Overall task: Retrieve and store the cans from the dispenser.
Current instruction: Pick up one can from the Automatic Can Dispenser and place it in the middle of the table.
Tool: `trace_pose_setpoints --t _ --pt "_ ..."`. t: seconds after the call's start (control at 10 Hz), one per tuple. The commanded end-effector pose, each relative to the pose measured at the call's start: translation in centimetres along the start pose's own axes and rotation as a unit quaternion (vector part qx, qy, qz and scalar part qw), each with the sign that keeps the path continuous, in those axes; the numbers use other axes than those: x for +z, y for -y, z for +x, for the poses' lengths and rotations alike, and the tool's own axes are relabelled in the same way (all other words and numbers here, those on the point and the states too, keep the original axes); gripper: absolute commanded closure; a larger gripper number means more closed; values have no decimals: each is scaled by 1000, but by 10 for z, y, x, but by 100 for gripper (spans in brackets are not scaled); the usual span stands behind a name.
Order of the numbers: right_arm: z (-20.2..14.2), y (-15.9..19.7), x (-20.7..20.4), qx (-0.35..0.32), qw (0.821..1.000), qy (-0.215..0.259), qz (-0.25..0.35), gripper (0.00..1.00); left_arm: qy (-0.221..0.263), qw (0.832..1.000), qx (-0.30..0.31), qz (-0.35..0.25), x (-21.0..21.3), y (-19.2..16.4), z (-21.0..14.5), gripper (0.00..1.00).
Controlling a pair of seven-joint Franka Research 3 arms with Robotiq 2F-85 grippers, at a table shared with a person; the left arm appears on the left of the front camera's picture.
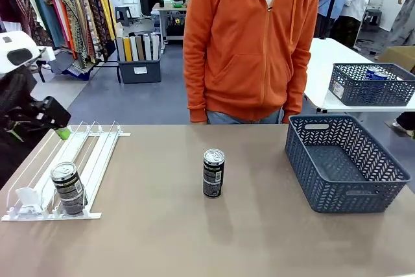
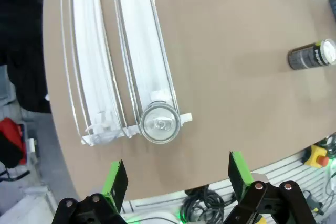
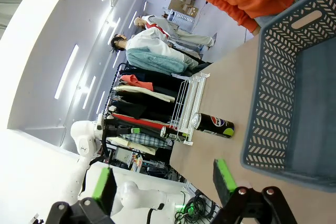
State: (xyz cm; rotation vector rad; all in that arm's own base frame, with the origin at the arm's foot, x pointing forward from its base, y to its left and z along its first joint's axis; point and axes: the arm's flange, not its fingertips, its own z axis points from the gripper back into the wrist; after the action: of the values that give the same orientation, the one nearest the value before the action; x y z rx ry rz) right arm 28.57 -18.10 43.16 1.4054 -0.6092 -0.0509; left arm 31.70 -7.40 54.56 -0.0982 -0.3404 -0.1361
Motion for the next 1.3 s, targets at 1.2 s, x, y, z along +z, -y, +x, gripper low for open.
trace_pose_setpoints --t 1.2 --pt "2 -2 0 7 1000 1 4 0 -142 988 62 28 -155 -15 24 0"
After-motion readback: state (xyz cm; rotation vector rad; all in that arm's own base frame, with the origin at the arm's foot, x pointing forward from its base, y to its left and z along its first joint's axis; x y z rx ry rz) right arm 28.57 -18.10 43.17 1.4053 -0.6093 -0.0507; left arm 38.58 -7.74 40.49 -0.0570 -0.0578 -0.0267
